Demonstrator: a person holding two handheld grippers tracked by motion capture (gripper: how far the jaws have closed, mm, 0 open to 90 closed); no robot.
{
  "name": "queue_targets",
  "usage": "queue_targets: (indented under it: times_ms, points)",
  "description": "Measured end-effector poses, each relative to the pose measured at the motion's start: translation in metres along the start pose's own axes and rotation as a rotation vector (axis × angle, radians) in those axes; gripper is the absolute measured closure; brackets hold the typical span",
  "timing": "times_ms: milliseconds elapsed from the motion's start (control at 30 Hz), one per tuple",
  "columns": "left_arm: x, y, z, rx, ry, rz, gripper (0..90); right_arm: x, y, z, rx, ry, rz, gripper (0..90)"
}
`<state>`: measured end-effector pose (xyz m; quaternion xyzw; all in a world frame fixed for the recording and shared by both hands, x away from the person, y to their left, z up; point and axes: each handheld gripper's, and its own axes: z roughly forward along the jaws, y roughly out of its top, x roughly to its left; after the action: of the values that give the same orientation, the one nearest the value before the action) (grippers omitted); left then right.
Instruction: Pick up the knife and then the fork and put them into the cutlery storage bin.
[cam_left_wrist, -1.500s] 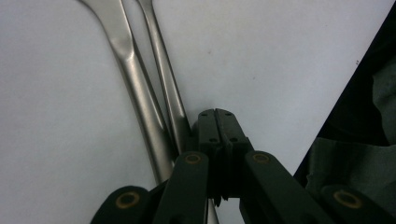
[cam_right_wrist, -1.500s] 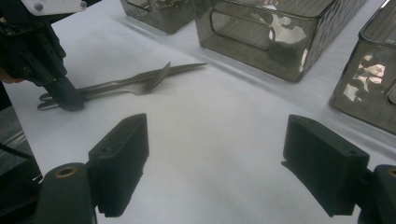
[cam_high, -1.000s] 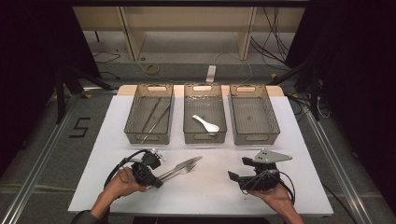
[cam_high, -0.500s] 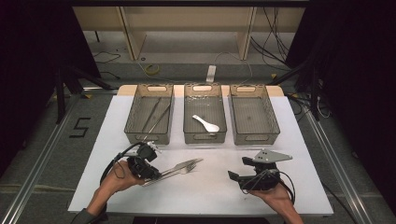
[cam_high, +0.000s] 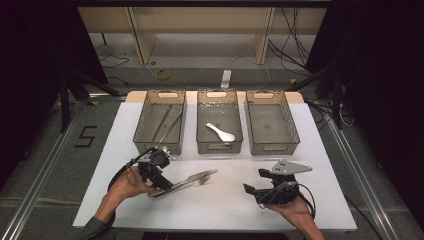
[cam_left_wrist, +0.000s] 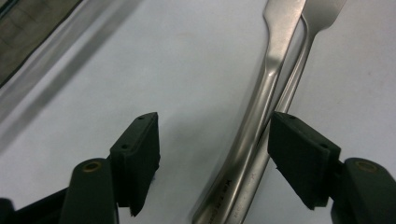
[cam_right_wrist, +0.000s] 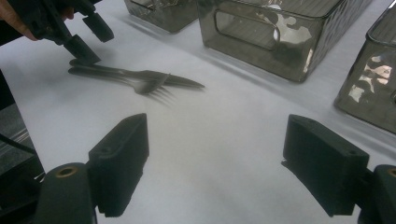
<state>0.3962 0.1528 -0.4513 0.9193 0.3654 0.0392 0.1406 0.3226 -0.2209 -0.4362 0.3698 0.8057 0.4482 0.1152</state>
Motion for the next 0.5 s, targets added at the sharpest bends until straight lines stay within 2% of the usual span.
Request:
queue_targets:
  times_ms: [167, 267, 500]
  points:
    - [-0.0007, 0.0003, 0.0039, 0.021, 0.008, 0.027, 30.4, -0.0003, 0.0000, 0.0001, 0.004, 0.000, 0.000, 23.3]
    - [-0.0010, 0.0007, 0.0059, 0.041, 0.011, 0.058, 29.5, -0.0001, -0.0001, 0.0001, 0.006, -0.002, -0.001, 23.4]
    - [0.0004, 0.0012, 0.0094, 0.050, 0.017, 0.071, 29.2, -0.0001, 0.0002, 0.0001, 0.006, -0.003, -0.001, 23.4]
